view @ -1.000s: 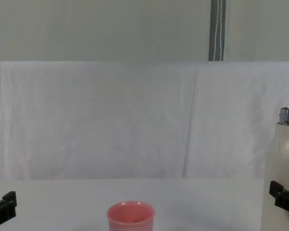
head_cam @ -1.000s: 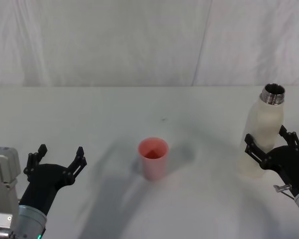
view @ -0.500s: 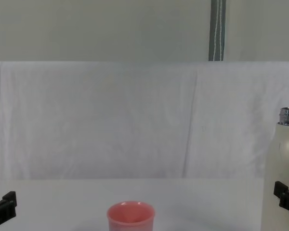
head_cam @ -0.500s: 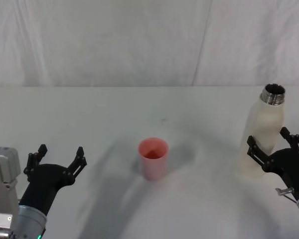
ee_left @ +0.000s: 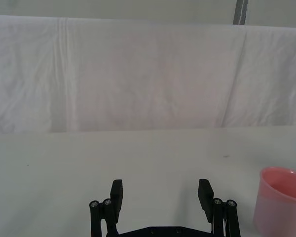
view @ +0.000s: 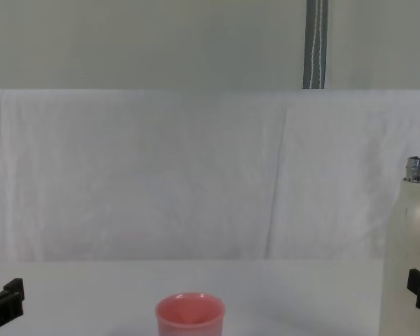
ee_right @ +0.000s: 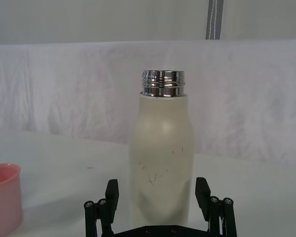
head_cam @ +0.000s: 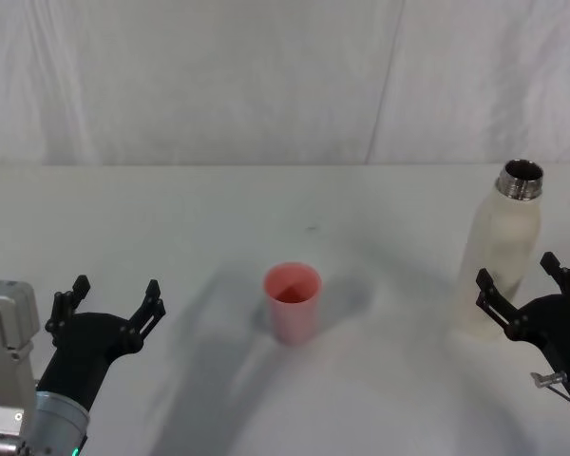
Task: Grasp the thermos with one hand and pour water into the cup lid.
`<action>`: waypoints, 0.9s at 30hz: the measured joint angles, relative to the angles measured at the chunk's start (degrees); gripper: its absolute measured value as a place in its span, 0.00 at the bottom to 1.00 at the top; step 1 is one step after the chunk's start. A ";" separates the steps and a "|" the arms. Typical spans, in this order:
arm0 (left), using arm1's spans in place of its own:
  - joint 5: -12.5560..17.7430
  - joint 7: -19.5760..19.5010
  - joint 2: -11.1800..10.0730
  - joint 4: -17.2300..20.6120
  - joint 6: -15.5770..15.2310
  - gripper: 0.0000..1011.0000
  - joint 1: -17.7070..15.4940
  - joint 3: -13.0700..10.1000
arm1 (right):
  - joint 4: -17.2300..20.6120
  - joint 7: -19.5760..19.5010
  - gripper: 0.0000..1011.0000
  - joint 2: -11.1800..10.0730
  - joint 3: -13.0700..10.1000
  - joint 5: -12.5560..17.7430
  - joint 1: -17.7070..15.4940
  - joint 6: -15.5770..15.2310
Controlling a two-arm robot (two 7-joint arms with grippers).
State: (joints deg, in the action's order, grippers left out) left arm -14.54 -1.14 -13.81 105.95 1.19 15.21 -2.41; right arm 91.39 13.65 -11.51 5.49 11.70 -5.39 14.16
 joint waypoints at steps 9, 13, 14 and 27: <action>0.00 0.00 0.00 0.00 0.00 0.99 0.00 0.00 | 1.35 0.08 0.99 -0.16 0.30 -0.52 -1.26 -0.08; 0.00 0.00 0.00 0.00 0.00 0.99 0.00 0.00 | 1.87 0.13 0.99 -0.14 0.52 -0.70 -1.87 -0.06; 0.00 0.00 0.00 0.00 0.00 0.99 0.00 0.00 | 2.03 0.14 0.99 -0.14 0.57 -0.77 -2.04 -0.06; 0.00 0.00 0.00 0.00 0.00 0.99 0.00 0.00 | 3.96 0.38 0.99 -0.14 2.08 -1.85 -3.89 -0.42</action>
State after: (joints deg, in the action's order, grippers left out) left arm -14.54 -1.14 -13.80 105.95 1.19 15.21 -2.41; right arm 95.36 14.03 -11.64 7.56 9.85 -9.28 13.75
